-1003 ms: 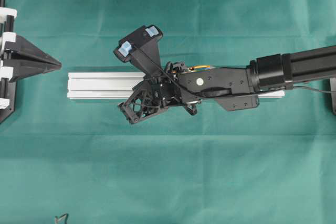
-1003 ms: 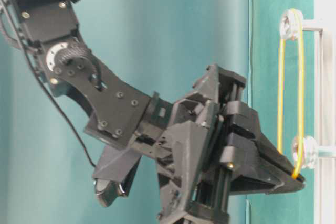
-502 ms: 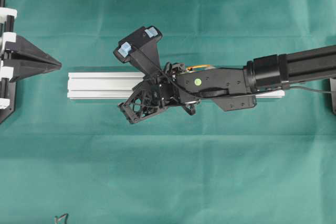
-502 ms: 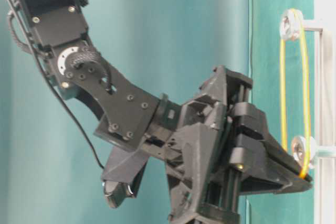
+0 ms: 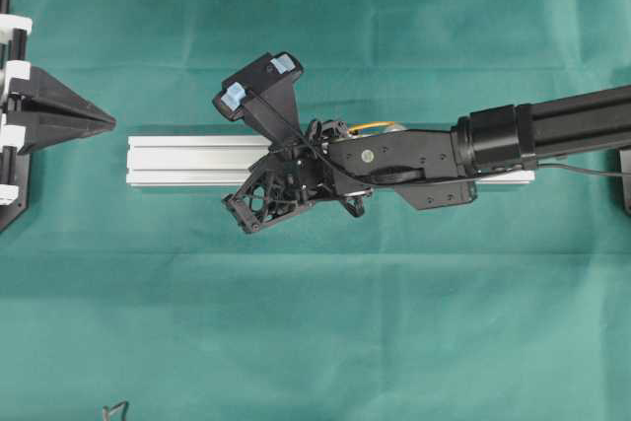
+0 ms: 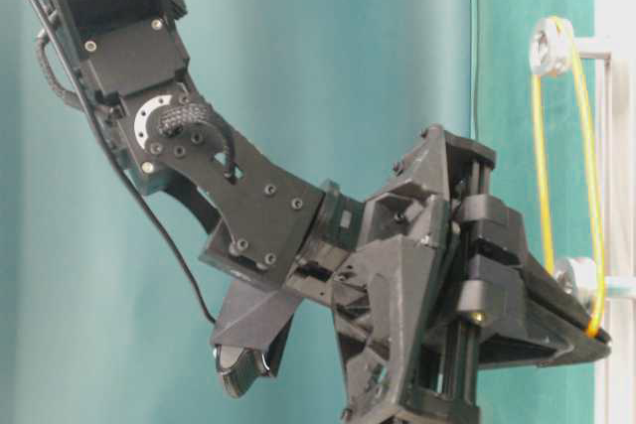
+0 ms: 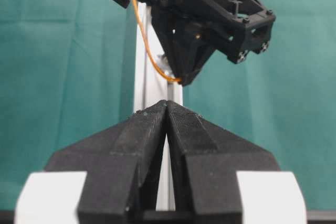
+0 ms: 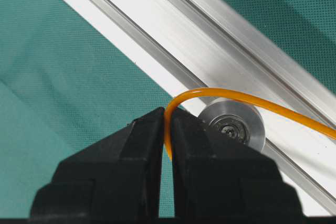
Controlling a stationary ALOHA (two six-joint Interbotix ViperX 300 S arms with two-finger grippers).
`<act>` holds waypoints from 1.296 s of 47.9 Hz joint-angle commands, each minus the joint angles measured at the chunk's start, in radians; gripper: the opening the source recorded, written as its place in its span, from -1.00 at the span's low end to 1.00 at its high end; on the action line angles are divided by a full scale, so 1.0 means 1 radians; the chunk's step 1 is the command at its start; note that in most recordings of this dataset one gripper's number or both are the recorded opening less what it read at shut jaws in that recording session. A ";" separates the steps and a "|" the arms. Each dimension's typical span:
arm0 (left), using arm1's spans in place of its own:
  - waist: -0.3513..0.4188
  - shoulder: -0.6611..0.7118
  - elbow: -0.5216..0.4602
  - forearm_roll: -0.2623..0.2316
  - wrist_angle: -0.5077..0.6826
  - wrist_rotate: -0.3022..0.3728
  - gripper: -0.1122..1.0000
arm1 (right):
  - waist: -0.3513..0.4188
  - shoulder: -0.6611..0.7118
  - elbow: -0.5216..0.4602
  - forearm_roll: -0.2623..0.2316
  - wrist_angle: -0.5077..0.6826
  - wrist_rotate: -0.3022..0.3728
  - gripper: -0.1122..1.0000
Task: Hook the rubber onto the shaft.
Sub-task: 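Stretch the band leftward and lower it around the left post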
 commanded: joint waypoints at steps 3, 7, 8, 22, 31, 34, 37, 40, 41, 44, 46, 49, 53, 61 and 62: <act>0.002 0.008 -0.034 0.002 -0.005 0.000 -0.76 | -0.002 -0.021 -0.012 -0.003 -0.012 0.002 -0.68; 0.003 0.008 -0.032 0.002 -0.005 0.000 -0.76 | -0.002 -0.021 -0.009 -0.003 -0.012 0.002 -0.68; 0.003 0.008 -0.032 0.002 -0.005 0.000 -0.76 | -0.002 -0.021 -0.008 -0.003 -0.012 0.002 -0.68; 0.002 0.008 -0.032 0.002 -0.005 0.000 -0.76 | 0.003 -0.028 0.006 0.003 -0.009 0.003 -0.68; 0.002 0.008 -0.034 0.002 -0.005 -0.002 -0.76 | 0.003 -0.060 0.046 0.005 -0.009 0.003 -0.68; 0.003 0.008 -0.034 0.002 -0.005 -0.002 -0.76 | 0.003 -0.074 0.060 0.005 -0.009 0.003 -0.68; 0.002 0.008 -0.034 0.002 -0.005 -0.002 -0.76 | 0.003 -0.084 0.074 0.005 -0.009 0.005 -0.68; 0.002 0.008 -0.034 0.002 -0.005 -0.002 -0.76 | 0.003 -0.098 0.089 0.005 -0.009 0.006 -0.68; 0.002 0.008 -0.034 0.002 -0.005 -0.002 -0.76 | 0.003 -0.100 0.094 0.006 -0.009 0.006 -0.68; 0.002 0.008 -0.032 0.002 -0.005 -0.002 -0.76 | 0.003 -0.112 0.109 0.006 -0.009 0.006 -0.68; 0.002 0.008 -0.032 0.002 -0.005 -0.002 -0.76 | 0.003 -0.121 0.115 0.005 -0.009 0.006 -0.68; 0.002 0.008 -0.034 0.002 -0.005 -0.002 -0.76 | 0.003 -0.130 0.126 0.005 -0.009 0.006 -0.68; 0.003 0.009 -0.034 0.002 -0.005 0.000 -0.76 | 0.005 -0.137 0.135 0.006 -0.009 0.006 -0.68; 0.002 0.008 -0.034 0.002 -0.005 -0.002 -0.76 | 0.005 -0.146 0.146 0.006 -0.009 0.003 -0.68; 0.002 0.009 -0.034 0.002 -0.005 0.000 -0.76 | 0.006 -0.147 0.147 0.005 -0.009 0.003 -0.68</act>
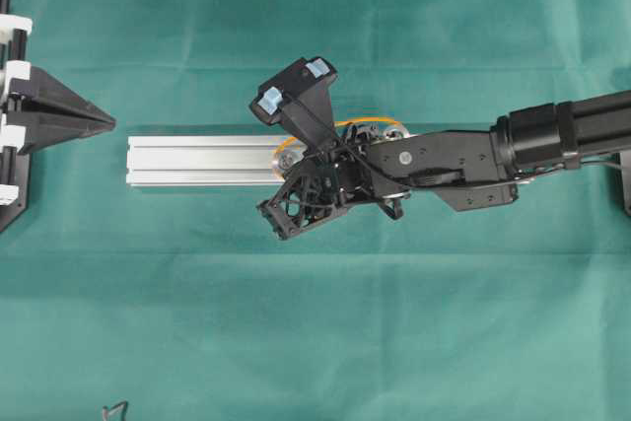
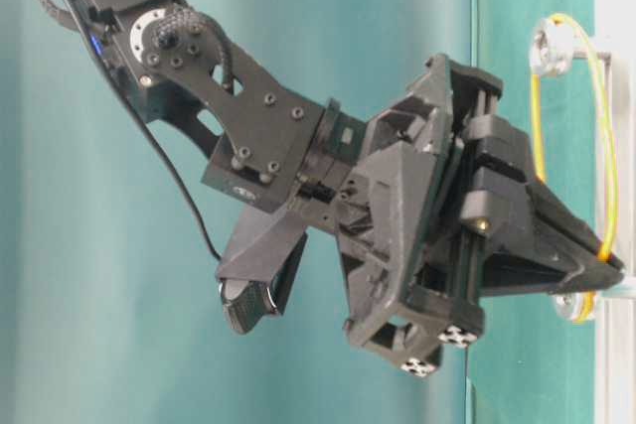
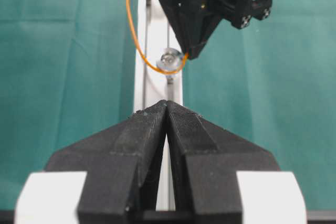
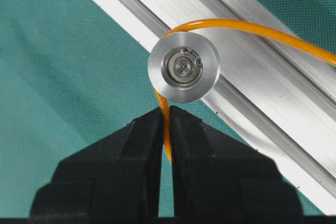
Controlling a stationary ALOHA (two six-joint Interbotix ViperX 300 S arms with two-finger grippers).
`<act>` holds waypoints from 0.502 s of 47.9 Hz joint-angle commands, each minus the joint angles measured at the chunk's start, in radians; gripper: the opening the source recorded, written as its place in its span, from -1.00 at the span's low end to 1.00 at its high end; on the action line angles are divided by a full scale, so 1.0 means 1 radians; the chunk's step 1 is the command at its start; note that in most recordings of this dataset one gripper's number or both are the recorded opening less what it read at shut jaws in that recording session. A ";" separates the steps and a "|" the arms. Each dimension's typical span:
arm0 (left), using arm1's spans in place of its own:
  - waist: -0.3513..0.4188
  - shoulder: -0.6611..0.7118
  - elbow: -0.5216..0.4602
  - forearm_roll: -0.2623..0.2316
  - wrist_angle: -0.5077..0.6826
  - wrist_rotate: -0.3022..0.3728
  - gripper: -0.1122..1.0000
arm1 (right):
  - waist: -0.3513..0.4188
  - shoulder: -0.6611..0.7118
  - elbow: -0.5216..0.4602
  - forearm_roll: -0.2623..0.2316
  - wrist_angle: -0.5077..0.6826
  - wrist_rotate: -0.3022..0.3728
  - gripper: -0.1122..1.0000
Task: Hook the rubber onto the shaft.
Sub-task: 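Stretch the band leftward and lower it around the left post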
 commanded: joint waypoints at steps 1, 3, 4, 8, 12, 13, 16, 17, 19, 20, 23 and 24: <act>0.000 0.006 -0.034 0.002 -0.005 -0.002 -0.76 | -0.005 -0.055 -0.005 -0.003 -0.002 -0.002 -0.68; 0.000 0.006 -0.034 0.002 -0.005 -0.002 -0.76 | -0.005 -0.058 0.000 -0.005 -0.002 -0.002 -0.68; 0.000 0.006 -0.034 0.002 -0.005 0.000 -0.76 | -0.005 -0.060 0.003 -0.003 -0.002 -0.002 -0.68; 0.000 0.008 -0.032 0.002 -0.005 0.000 -0.76 | -0.005 -0.069 0.012 -0.003 -0.002 -0.002 -0.68; 0.002 0.006 -0.034 0.002 -0.005 0.000 -0.76 | -0.005 -0.081 0.026 -0.005 0.000 -0.002 -0.68; 0.000 0.006 -0.032 0.002 -0.005 0.000 -0.76 | -0.005 -0.083 0.029 -0.005 -0.002 -0.002 -0.68; 0.000 0.006 -0.032 0.002 -0.005 0.000 -0.76 | -0.005 -0.091 0.038 -0.003 -0.002 -0.002 -0.68; 0.002 0.006 -0.034 0.002 -0.005 0.000 -0.76 | -0.005 -0.092 0.041 -0.003 0.000 -0.002 -0.68; 0.002 0.008 -0.032 0.002 -0.005 0.000 -0.76 | -0.005 -0.097 0.046 -0.005 -0.002 -0.002 -0.68; 0.002 0.006 -0.032 0.002 -0.005 0.000 -0.76 | -0.005 -0.098 0.048 -0.005 -0.002 -0.002 -0.68; 0.000 0.008 -0.034 0.002 -0.005 0.000 -0.76 | -0.005 -0.101 0.051 -0.006 -0.005 -0.005 -0.68; 0.000 0.008 -0.034 0.002 -0.005 0.000 -0.76 | -0.005 -0.101 0.051 -0.005 -0.006 -0.005 -0.68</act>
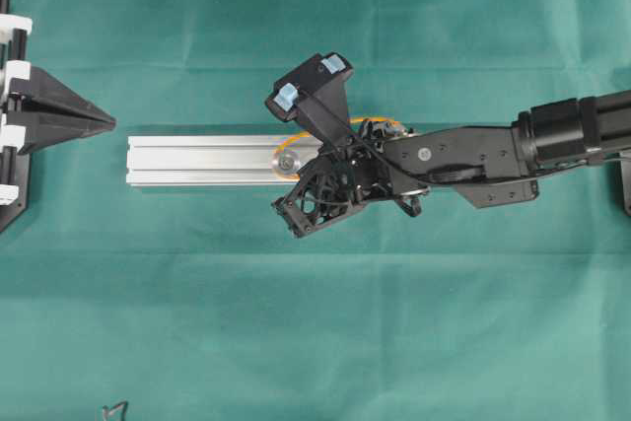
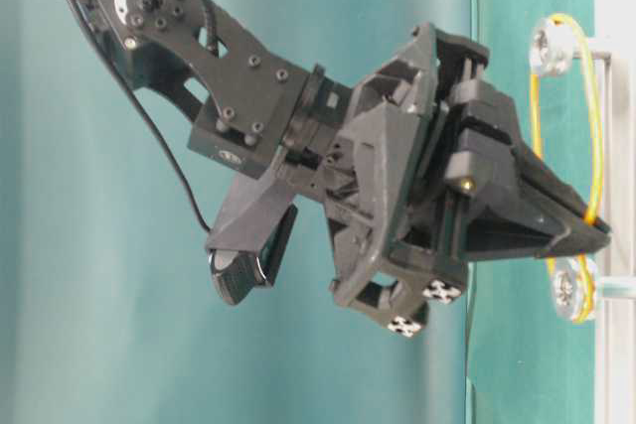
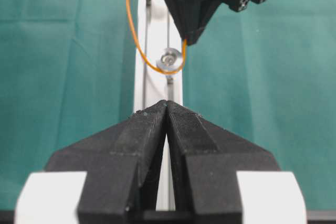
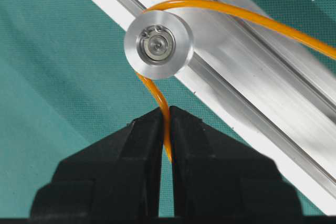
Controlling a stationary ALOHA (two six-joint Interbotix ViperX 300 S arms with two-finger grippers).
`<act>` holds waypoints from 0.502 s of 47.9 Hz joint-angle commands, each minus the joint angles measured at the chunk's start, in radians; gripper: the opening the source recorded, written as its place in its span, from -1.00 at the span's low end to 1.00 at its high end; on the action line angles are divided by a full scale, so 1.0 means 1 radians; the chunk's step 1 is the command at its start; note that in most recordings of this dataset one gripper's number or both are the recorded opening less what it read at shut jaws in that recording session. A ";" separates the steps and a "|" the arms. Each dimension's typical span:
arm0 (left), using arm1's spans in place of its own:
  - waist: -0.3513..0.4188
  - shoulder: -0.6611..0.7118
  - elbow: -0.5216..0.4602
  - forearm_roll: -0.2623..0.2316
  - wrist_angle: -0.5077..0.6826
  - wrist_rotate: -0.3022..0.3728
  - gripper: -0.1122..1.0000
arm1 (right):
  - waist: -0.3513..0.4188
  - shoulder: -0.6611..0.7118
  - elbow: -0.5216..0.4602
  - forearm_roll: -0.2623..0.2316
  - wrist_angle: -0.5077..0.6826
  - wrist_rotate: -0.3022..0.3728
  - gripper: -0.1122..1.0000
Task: Hook the rubber onto the shaft.
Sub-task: 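Stretch the band leftward and lower it around the left post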
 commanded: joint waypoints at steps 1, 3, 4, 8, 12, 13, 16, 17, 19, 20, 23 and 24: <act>0.000 0.006 -0.035 0.003 -0.005 0.000 -0.76 | -0.005 -0.048 -0.009 -0.005 -0.006 -0.002 -0.68; 0.002 0.008 -0.034 0.003 -0.005 0.000 -0.76 | -0.005 -0.048 -0.008 -0.005 -0.008 -0.002 -0.68; 0.000 0.006 -0.034 0.003 -0.005 0.000 -0.76 | -0.005 -0.048 -0.009 -0.005 -0.009 -0.002 -0.68; 0.000 0.008 -0.034 0.003 -0.005 0.000 -0.76 | -0.005 -0.048 -0.008 -0.006 -0.009 -0.003 -0.68; 0.000 0.006 -0.034 0.003 -0.005 0.000 -0.76 | -0.005 -0.048 -0.006 -0.006 -0.009 -0.003 -0.68; 0.000 0.006 -0.034 0.003 -0.005 0.000 -0.76 | -0.005 -0.048 -0.005 -0.006 -0.009 -0.003 -0.68; 0.000 0.006 -0.035 0.003 -0.005 0.000 -0.76 | -0.005 -0.048 -0.002 -0.008 -0.009 -0.003 -0.68; 0.002 0.006 -0.034 0.003 -0.005 -0.002 -0.76 | -0.005 -0.048 -0.002 -0.008 -0.009 -0.003 -0.68; 0.000 0.006 -0.034 0.003 -0.005 0.000 -0.76 | -0.005 -0.048 0.000 -0.008 -0.009 -0.003 -0.68; 0.000 0.008 -0.034 0.003 -0.005 0.000 -0.76 | -0.005 -0.048 0.000 -0.006 -0.009 -0.003 -0.68; 0.000 0.006 -0.034 0.003 -0.005 -0.002 -0.76 | -0.005 -0.048 0.002 -0.008 -0.009 -0.003 -0.68; 0.002 0.006 -0.034 0.003 -0.005 -0.002 -0.76 | -0.005 -0.048 0.002 -0.008 -0.008 -0.003 -0.68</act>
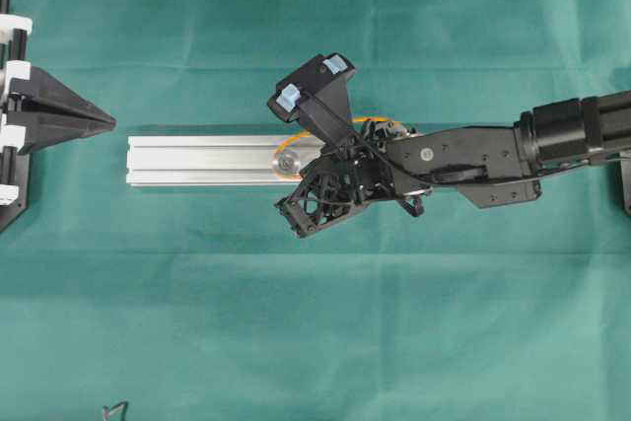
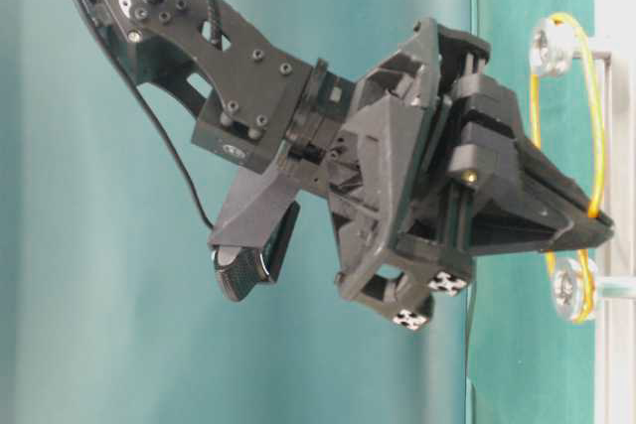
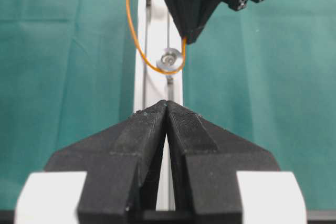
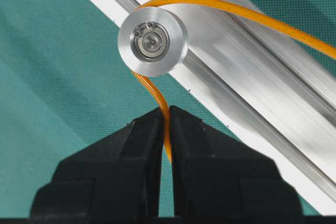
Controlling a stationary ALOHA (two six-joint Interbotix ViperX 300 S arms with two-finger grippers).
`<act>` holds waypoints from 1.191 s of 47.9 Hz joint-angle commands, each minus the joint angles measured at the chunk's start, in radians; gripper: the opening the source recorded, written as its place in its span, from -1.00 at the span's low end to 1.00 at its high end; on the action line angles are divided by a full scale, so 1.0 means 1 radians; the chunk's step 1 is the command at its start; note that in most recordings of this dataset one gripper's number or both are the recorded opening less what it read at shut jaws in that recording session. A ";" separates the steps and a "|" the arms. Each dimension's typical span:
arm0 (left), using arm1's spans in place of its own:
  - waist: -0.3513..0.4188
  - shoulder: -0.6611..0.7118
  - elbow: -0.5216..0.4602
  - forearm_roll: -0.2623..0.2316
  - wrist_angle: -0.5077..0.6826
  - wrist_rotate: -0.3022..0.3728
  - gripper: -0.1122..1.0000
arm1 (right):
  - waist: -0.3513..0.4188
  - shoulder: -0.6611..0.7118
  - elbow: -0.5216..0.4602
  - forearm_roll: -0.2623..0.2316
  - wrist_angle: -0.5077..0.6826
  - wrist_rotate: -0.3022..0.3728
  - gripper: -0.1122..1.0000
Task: Hook the rubber onto the shaft.
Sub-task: 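Stretch the band leftward and lower it around the left post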
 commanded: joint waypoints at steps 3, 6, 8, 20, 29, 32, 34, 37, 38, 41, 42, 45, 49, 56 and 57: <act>0.000 0.006 -0.032 0.003 -0.003 0.000 -0.76 | -0.005 -0.046 -0.008 -0.005 -0.006 -0.002 -0.68; 0.000 0.008 -0.032 0.003 -0.003 0.000 -0.76 | -0.005 -0.046 -0.008 -0.005 -0.006 -0.002 -0.68; 0.000 0.006 -0.032 0.003 -0.003 0.000 -0.76 | -0.005 -0.046 -0.008 -0.005 -0.006 -0.002 -0.68; 0.000 0.006 -0.034 0.003 -0.003 -0.002 -0.76 | -0.005 -0.046 -0.008 -0.006 -0.005 -0.005 -0.07; 0.002 0.008 -0.034 0.003 -0.008 -0.002 -0.76 | -0.005 -0.046 -0.009 -0.006 -0.002 -0.028 0.87; 0.000 0.008 -0.034 0.003 -0.006 -0.002 -0.76 | -0.005 -0.046 -0.009 -0.006 -0.002 -0.032 0.92; 0.002 0.006 -0.034 0.003 -0.006 -0.002 -0.76 | -0.005 -0.046 -0.009 -0.006 -0.003 -0.035 0.88; 0.000 0.006 -0.034 0.003 -0.006 0.000 -0.76 | -0.005 -0.046 -0.009 -0.006 -0.006 -0.038 0.86; 0.000 0.006 -0.034 0.003 -0.006 0.000 -0.76 | -0.005 -0.046 -0.009 -0.006 -0.006 -0.040 0.86; 0.000 0.006 -0.034 0.003 -0.006 0.000 -0.76 | -0.005 -0.046 -0.009 -0.006 -0.006 -0.040 0.87; 0.000 0.008 -0.032 0.003 -0.008 0.000 -0.76 | -0.005 -0.046 -0.009 -0.006 -0.006 -0.040 0.87; 0.002 0.006 -0.034 0.003 -0.006 0.000 -0.76 | -0.005 -0.046 -0.009 -0.006 -0.006 -0.040 0.87; 0.002 0.006 -0.032 0.003 -0.006 0.000 -0.76 | -0.005 -0.046 -0.009 -0.006 -0.006 -0.040 0.87; 0.002 0.006 -0.034 0.003 -0.006 0.000 -0.76 | -0.005 -0.058 -0.014 -0.006 -0.003 -0.051 0.87; 0.000 0.006 -0.034 0.003 -0.005 0.000 -0.76 | -0.005 -0.060 -0.014 -0.006 -0.002 -0.051 0.87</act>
